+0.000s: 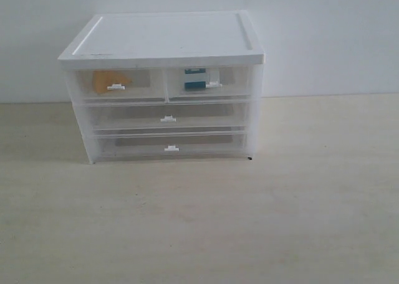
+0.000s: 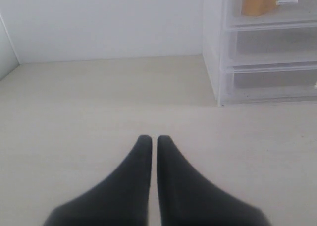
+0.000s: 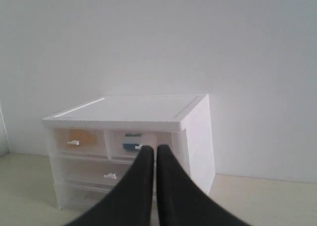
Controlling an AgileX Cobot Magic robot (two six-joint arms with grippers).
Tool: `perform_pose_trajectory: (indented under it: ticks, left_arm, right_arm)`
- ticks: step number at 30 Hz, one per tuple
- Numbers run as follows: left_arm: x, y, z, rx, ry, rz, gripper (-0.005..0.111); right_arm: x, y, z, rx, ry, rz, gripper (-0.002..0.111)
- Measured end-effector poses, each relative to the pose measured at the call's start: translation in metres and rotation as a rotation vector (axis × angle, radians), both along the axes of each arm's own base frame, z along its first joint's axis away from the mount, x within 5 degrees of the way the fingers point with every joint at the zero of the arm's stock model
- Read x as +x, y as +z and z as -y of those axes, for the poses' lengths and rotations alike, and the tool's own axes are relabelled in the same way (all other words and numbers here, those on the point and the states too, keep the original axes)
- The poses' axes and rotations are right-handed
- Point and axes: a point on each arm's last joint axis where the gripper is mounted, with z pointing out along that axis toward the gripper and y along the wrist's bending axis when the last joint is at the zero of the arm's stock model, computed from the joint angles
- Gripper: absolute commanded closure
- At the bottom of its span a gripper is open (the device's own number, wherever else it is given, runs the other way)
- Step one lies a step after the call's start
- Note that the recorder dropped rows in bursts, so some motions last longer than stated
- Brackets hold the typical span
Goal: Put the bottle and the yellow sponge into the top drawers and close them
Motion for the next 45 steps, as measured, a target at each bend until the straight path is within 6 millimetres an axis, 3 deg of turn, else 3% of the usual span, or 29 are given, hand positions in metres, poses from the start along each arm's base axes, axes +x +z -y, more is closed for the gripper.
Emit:
perform_pose_trajectory:
  ticks: [6, 10, 16, 22, 26, 45]
  left_arm:
    - [0.000, 0.000, 0.000, 0.000, 0.000, -0.005, 0.103]
    - [0.000, -0.001, 0.000, 0.000, 0.001, -0.007, 0.103]
    - [0.000, -0.001, 0.000, 0.000, 0.001, -0.007, 0.103]
    - [0.000, -0.001, 0.000, 0.000, 0.001, -0.007, 0.103]
    - [0.000, -0.001, 0.000, 0.000, 0.001, -0.007, 0.103]
    - [0.000, -0.001, 0.000, 0.000, 0.001, -0.007, 0.103]
  right_arm:
    - [-0.012, -0.028, 0.007, 0.076, -0.033, 0.060, 0.108]
    - [-0.016, -0.029, 0.015, 0.119, -0.123, 0.085, 0.108]
    - [-0.012, -0.035, 0.021, 0.007, -0.245, 0.053, 0.108]
    - [-0.009, -0.056, 0.024, -0.161, -0.302, -0.142, 0.108]
    - [-0.011, -0.080, 0.025, -0.263, -0.293, -0.372, 0.108]
    - [-0.012, -0.082, 0.026, -0.264, -0.291, -0.396, 0.108]
